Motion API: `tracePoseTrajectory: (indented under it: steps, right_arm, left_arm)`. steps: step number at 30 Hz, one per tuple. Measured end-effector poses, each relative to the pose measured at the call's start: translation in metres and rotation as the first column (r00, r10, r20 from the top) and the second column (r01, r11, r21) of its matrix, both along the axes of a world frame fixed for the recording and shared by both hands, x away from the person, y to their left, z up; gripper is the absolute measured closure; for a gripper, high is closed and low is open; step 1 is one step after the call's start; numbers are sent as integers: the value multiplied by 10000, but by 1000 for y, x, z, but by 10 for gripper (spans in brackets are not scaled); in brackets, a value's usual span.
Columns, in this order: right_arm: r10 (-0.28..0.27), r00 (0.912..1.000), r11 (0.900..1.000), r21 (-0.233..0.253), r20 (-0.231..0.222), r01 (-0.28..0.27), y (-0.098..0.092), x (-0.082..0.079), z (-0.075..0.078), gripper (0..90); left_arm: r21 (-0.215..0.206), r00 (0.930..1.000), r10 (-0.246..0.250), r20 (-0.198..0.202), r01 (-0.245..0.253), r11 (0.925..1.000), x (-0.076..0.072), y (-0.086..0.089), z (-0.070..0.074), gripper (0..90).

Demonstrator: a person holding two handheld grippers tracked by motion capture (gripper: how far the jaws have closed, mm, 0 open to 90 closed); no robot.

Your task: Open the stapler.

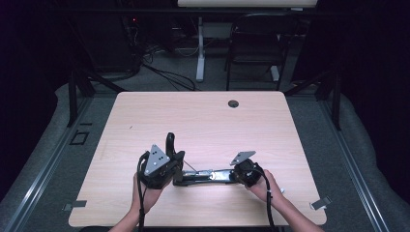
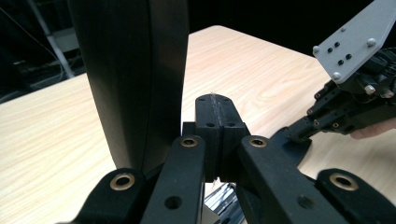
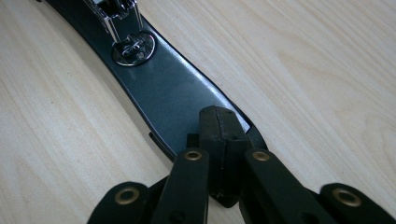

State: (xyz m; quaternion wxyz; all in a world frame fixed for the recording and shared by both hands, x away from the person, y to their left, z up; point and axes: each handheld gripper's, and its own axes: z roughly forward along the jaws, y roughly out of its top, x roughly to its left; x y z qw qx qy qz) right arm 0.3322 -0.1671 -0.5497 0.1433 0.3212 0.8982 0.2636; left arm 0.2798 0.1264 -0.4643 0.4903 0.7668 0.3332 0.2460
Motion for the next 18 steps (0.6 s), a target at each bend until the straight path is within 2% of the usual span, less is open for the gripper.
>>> tracePoseTrajectory:
  steps: [1, 7, 9, 11, 14, 16, 18]
  right_arm:
    - [-18, 10000, 9999, 105, -16, 18, 0, 0, -1, 900]
    - [14, 10000, 10000, 7, -8, -14, 0, 0, 0, 900]
    - [7, 10000, 10000, 41, -10, -7, 0, 0, 0, 900]
    - [28, 10000, 10000, 7, 20, -28, 0, 0, 0, 900]
    - [82, 9999, 9999, -74, 93, -81, 1, 0, 0, 900]
    - [73, 9999, 9999, -107, 77, -72, 1, 0, 0, 900]
    - [12, 10000, 10000, -70, 37, -12, 1, 0, 0, 900]
  left_arm:
    - [33, 10000, -34, -7, 34, 10000, 0, 1, 0, 900]
    - [24, 9998, 173, 21, -173, 9998, 0, 6, 0, 900]
    - [-31, 9962, 853, 154, -853, 9964, 1, 15, 0, 900]
    - [-411, 9918, 1261, -191, -1268, 9911, 7, 32, -1, 900]
    - [-541, 9843, 1659, -609, -1692, 9841, 12, 51, -5, 900]
    - [-360, 9806, 1788, -801, -1821, 9826, 12, 57, -8, 900]
    - [-239, 9812, 1751, -810, -1775, 9838, 10, 58, -10, 900]
